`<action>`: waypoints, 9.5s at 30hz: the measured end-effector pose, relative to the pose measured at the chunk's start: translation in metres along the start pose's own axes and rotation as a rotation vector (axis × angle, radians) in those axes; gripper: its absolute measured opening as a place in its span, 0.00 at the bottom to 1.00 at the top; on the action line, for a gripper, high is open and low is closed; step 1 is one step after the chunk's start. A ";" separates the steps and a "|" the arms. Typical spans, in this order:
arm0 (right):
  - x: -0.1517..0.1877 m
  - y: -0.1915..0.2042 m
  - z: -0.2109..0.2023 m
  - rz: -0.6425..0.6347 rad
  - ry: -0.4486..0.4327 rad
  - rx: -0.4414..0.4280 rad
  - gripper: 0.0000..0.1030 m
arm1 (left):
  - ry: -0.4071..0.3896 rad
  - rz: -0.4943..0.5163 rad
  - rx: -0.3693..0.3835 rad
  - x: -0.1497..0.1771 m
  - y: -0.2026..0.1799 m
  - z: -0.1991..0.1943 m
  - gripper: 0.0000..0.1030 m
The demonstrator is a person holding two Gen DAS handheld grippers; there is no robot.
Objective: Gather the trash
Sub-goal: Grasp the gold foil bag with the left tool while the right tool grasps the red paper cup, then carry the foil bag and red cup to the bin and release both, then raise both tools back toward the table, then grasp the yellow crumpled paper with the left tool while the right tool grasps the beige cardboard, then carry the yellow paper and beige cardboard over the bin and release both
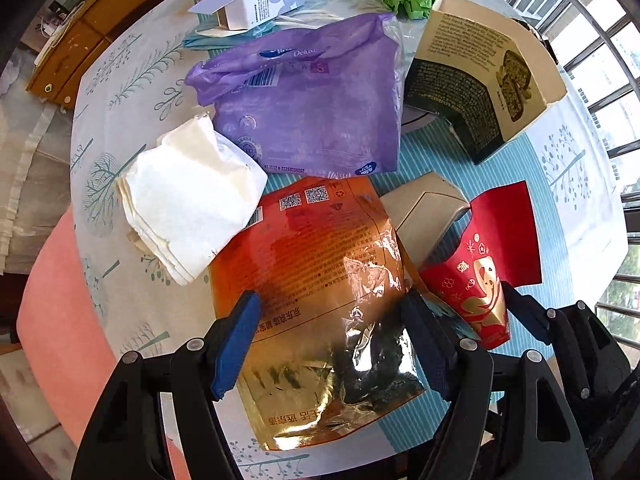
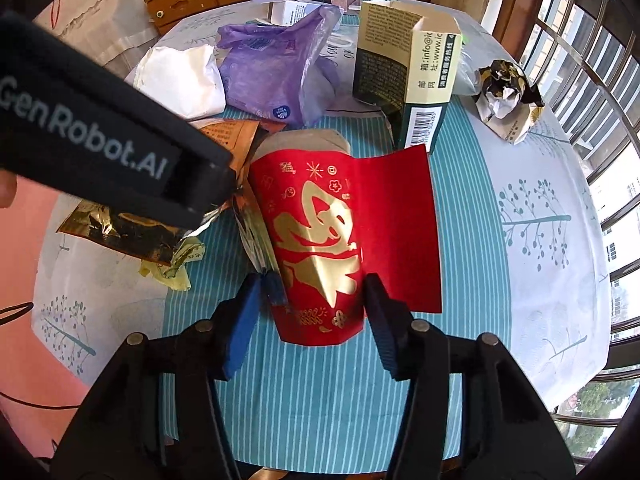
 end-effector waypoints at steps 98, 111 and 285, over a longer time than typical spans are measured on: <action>0.430 -0.158 0.277 0.194 0.406 -0.113 0.31 | -0.113 -0.126 0.351 0.309 -0.241 0.472 0.58; 0.414 -0.158 0.265 0.179 0.359 -0.070 0.44 | -0.152 -0.165 0.248 0.304 -0.227 0.456 0.72; 0.255 -0.147 -0.133 -0.061 -0.003 -0.223 0.58 | -0.359 -0.402 0.009 0.344 -0.254 -0.015 0.34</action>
Point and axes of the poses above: each gripper's, at about its wrist camera, not at the fingertips, and z roughly the way its jaws point, y to its left, x to its underside, the point moved 6 cm from there along z, roughly the way its jaws point, and after that the axes turned 6 degrees about x, right-handed, at the moved point
